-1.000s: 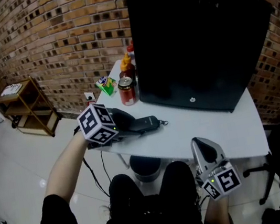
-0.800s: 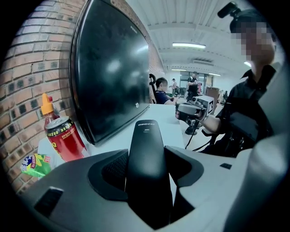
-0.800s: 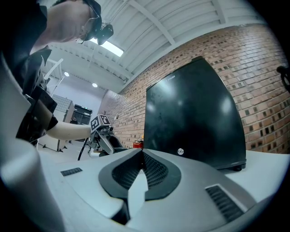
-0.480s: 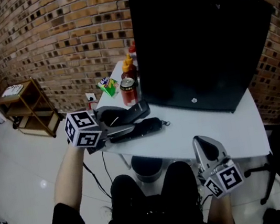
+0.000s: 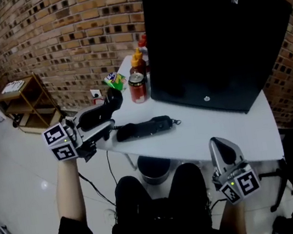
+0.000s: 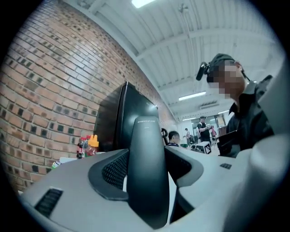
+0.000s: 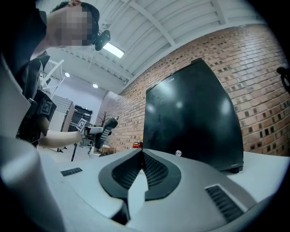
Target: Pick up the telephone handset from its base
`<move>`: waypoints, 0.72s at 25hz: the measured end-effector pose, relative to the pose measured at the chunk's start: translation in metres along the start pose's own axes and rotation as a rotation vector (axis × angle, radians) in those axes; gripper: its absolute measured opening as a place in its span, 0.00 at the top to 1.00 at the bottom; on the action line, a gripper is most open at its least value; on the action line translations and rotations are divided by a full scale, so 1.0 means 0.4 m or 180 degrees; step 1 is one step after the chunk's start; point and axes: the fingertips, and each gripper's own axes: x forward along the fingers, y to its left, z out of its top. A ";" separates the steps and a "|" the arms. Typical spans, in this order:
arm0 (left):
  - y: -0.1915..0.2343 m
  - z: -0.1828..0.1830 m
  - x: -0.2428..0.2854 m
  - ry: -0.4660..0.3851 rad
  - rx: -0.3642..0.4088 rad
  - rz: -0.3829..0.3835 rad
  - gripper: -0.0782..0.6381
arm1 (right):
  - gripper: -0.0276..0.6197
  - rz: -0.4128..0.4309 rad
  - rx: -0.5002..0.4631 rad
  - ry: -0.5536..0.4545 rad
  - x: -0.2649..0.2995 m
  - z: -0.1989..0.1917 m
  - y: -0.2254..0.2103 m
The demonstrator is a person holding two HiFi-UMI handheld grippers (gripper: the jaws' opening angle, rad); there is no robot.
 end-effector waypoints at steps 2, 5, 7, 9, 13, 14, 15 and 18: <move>-0.002 0.012 -0.023 -0.0192 -0.0035 -0.0005 0.54 | 0.94 -0.0020 0.0053 0.0012 -0.008 -0.003 -0.009; 0.001 0.013 -0.045 -0.0405 -0.0152 0.0028 0.54 | 0.94 -0.0081 0.0078 -0.0017 -0.016 0.003 -0.010; -0.002 0.010 -0.056 -0.0495 -0.0209 0.0040 0.54 | 0.94 -0.0127 0.0077 -0.0035 -0.021 0.008 -0.007; 0.001 0.013 -0.060 -0.0548 -0.0227 0.0045 0.54 | 0.94 -0.0162 0.0066 -0.0044 -0.021 0.014 -0.009; 0.009 0.020 -0.067 -0.0650 -0.0248 0.0065 0.54 | 0.95 -0.0227 -0.0037 -0.0005 -0.018 0.022 -0.027; 0.010 0.019 -0.071 -0.0659 -0.0249 0.0078 0.54 | 0.95 -0.0246 -0.0036 -0.0018 -0.020 0.023 -0.030; 0.011 0.019 -0.075 -0.0661 -0.0243 0.0091 0.54 | 0.95 -0.0267 -0.0023 -0.0040 -0.023 0.024 -0.034; 0.012 0.021 -0.082 -0.0676 -0.0214 0.0131 0.54 | 0.95 -0.0316 -0.0018 -0.0064 -0.030 0.021 -0.042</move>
